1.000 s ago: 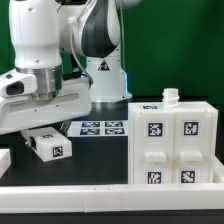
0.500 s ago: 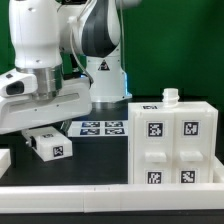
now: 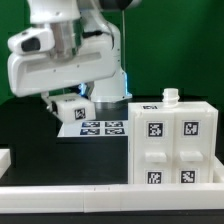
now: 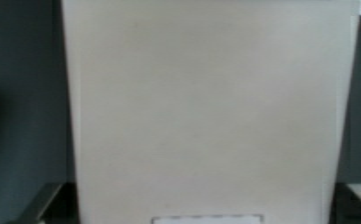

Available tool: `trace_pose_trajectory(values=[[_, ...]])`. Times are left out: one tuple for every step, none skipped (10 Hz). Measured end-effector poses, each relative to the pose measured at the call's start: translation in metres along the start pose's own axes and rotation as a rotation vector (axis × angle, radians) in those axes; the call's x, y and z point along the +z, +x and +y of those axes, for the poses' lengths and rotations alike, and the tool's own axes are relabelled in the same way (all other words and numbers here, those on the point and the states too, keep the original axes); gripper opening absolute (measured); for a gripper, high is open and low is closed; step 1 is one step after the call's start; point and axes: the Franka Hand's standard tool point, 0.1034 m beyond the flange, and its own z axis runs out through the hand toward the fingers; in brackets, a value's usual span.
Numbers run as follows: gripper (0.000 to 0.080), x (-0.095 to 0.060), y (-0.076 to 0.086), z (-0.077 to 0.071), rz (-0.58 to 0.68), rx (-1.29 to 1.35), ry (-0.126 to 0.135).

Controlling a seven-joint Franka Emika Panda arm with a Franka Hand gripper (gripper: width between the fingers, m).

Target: Assemble cabinet

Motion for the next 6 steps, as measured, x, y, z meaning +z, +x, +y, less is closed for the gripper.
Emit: trace_pose_trajectory(values=[[0.056,-0.019,0.014,-0.015,-0.009,0.05,0.006],[0.056,-0.035,0.031,-0.03,-0.009,0.084,0.005],[0.056,-0.045,0.046,-0.04,-0.012,0.127,-0.005],[0.056,-0.047,0.054,-0.045,-0.007,0.116,-0.007],[0.056,-0.044,0.049,-0.042,-0.013,0.115,-0.005],[0.056,-0.043,0.049,-0.041,-0.014,0.117,-0.005]])
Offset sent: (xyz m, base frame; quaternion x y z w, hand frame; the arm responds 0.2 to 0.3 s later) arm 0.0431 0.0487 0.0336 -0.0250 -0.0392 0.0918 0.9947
